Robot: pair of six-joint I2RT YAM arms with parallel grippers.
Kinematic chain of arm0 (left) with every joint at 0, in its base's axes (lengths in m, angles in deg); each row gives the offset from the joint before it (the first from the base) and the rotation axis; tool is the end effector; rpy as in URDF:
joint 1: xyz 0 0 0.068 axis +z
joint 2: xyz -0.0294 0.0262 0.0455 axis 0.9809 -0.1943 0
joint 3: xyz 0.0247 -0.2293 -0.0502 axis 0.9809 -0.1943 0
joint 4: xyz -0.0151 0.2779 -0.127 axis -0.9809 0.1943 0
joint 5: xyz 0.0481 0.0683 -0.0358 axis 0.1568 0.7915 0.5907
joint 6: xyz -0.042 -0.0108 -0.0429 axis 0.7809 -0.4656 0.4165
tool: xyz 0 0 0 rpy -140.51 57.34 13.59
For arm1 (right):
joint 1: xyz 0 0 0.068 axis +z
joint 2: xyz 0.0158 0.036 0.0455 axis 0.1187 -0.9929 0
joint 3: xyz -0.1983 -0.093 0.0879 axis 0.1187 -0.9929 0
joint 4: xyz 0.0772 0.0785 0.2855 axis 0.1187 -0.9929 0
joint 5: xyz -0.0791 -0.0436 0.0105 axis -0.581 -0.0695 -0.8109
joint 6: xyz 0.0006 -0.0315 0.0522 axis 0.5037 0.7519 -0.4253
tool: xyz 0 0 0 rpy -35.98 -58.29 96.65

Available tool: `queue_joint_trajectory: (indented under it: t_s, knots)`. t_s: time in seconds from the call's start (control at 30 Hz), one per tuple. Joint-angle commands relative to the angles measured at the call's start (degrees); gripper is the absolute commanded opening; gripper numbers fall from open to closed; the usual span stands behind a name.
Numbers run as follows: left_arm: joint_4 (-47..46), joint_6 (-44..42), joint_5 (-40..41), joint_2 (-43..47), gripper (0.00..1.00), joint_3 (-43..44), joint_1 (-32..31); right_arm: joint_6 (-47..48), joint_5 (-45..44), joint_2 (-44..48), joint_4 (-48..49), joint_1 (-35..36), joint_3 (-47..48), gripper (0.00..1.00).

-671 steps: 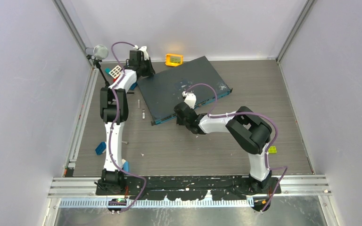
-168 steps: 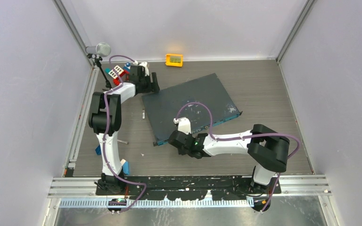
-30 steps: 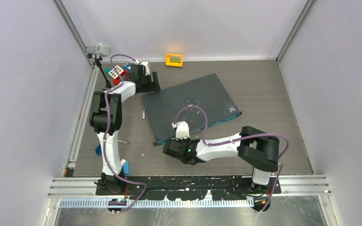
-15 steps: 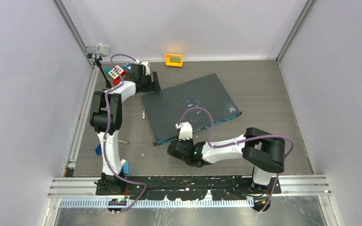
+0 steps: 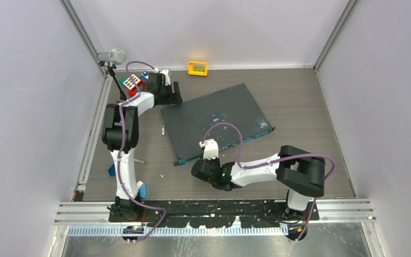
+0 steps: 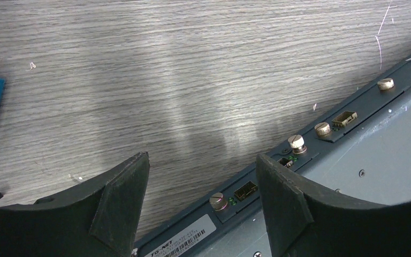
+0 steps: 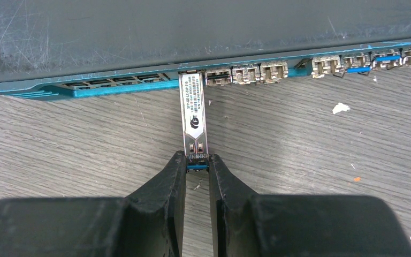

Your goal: Insert the plug into the switch port

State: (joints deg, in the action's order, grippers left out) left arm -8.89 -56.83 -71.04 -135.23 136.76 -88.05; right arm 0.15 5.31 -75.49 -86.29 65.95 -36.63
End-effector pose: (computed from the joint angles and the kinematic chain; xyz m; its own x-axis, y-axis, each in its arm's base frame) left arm 0.4920 -0.0898 0.1029 -0.7339 -0.1339 -0.6659 0.1241 0.9374 -0.3253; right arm 0.1304 0.3253 0.0605 -0.6319 -0.1202 -0.7657 -0.2736 0.9589 0.0753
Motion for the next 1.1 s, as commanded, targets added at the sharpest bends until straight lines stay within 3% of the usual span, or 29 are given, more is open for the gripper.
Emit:
queue_joint_trajectory:
  t_s: [0.0, 0.27, 1.07]
  knots:
    - [2.6, -0.9, -2.0, -0.8, 0.74, 1.5, -0.2, 1.4, -3.0, 3.2, 2.4, -0.2, -0.5, 0.00]
    - [2.6, -0.9, -2.0, -0.8, 0.74, 1.6, -0.2, 6.3, 0.6, 4.8, 3.4, 0.3, -1.0, 0.00]
    - [3.0, -0.9, -2.3, -1.0, 0.74, 1.9, -0.2, 3.5, 3.0, 3.3, 1.5, 0.2, -0.8, 0.01]
